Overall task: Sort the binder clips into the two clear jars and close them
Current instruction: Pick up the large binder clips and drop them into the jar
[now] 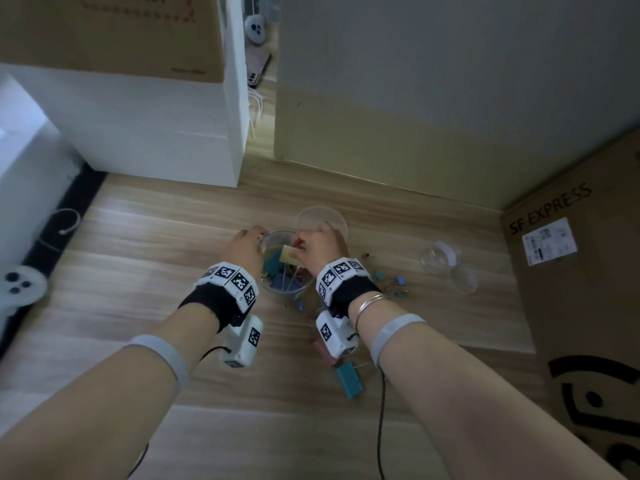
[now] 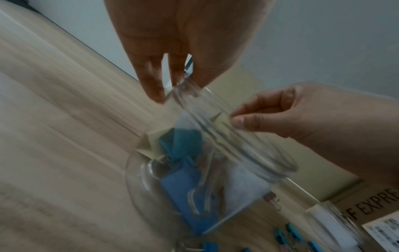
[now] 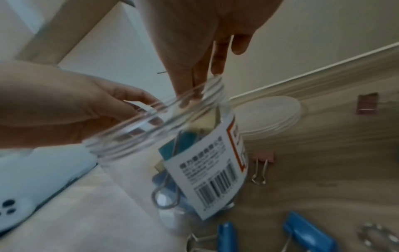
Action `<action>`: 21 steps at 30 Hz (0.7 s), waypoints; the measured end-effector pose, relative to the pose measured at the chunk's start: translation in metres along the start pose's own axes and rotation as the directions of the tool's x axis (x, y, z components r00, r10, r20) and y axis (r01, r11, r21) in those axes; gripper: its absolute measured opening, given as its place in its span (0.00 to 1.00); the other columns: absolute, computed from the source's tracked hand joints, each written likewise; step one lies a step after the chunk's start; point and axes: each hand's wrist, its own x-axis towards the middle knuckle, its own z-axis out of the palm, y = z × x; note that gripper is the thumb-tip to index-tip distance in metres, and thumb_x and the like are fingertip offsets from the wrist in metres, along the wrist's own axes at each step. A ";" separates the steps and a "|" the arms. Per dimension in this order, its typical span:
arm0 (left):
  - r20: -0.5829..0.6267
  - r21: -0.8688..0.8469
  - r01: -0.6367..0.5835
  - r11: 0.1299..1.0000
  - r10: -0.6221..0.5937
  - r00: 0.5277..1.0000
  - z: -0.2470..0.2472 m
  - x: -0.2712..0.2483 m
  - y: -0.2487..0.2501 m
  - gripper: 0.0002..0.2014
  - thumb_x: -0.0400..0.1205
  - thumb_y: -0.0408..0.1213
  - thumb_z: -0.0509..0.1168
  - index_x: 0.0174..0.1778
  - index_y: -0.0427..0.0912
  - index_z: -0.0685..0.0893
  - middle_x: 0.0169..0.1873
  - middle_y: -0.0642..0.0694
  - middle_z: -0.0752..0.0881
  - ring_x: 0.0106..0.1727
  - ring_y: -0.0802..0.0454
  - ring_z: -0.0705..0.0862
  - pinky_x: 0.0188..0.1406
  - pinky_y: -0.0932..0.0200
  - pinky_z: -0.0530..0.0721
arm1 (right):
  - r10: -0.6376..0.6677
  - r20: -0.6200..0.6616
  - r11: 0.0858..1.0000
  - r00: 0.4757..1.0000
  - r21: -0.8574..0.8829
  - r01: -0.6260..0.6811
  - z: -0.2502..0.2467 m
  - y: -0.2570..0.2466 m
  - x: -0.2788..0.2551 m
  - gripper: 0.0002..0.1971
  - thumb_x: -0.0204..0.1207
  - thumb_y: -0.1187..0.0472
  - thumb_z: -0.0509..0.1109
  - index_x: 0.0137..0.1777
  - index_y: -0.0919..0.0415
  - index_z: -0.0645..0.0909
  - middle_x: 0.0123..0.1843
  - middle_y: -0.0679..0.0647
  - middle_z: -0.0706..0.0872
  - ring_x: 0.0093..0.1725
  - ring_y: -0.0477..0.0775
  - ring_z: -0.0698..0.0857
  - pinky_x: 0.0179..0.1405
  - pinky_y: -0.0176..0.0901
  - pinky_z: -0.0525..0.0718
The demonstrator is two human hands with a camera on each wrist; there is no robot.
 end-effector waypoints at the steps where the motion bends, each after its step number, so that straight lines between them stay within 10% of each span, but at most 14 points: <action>1: -0.045 0.023 -0.011 1.000 0.012 0.999 0.000 -0.003 0.004 0.20 0.79 0.27 0.57 0.68 0.43 0.73 0.66 0.35 0.77 0.64 0.34 0.76 0.65 0.43 0.75 | -0.042 -0.036 0.998 0.998 0.051 0.044 -0.003 0.004 -0.002 0.10 0.71 0.52 0.74 0.51 0.53 0.86 0.52 0.56 0.83 0.50 0.56 0.82 0.57 0.47 0.81; 6: -0.219 0.028 -0.175 0.984 0.177 0.959 0.009 -0.025 0.044 0.23 0.75 0.25 0.61 0.66 0.45 0.76 0.70 0.39 0.72 0.73 0.40 0.66 0.71 0.44 0.69 | 0.105 -0.109 0.944 0.989 0.325 -0.064 -0.020 0.043 -0.022 0.07 0.76 0.65 0.67 0.52 0.59 0.84 0.46 0.52 0.85 0.39 0.45 0.78 0.44 0.42 0.79; 13: -0.119 0.008 -0.527 0.850 0.524 0.843 0.064 -0.065 0.077 0.18 0.70 0.19 0.61 0.53 0.35 0.83 0.52 0.34 0.83 0.55 0.34 0.78 0.54 0.42 0.82 | 0.374 0.201 0.919 0.905 0.052 -0.392 -0.024 0.129 -0.081 0.07 0.75 0.61 0.67 0.51 0.53 0.82 0.57 0.56 0.88 0.51 0.55 0.84 0.48 0.39 0.78; 16: 0.198 0.101 -0.378 0.920 0.354 0.914 0.088 -0.080 0.077 0.15 0.77 0.29 0.61 0.60 0.38 0.78 0.60 0.38 0.78 0.63 0.37 0.74 0.64 0.44 0.77 | 0.462 0.236 0.883 0.855 -0.032 -0.468 -0.019 0.153 -0.107 0.07 0.69 0.55 0.73 0.42 0.50 0.76 0.57 0.55 0.83 0.48 0.53 0.79 0.48 0.39 0.76; 21: 0.490 0.423 -0.329 0.844 0.092 0.867 0.116 -0.094 0.069 0.29 0.77 0.39 0.63 0.74 0.42 0.63 0.72 0.35 0.69 0.72 0.35 0.68 0.73 0.44 0.69 | 0.581 0.234 0.812 0.779 -0.100 -0.575 -0.003 0.170 -0.131 0.27 0.60 0.48 0.80 0.56 0.51 0.72 0.60 0.56 0.75 0.58 0.60 0.77 0.52 0.46 0.77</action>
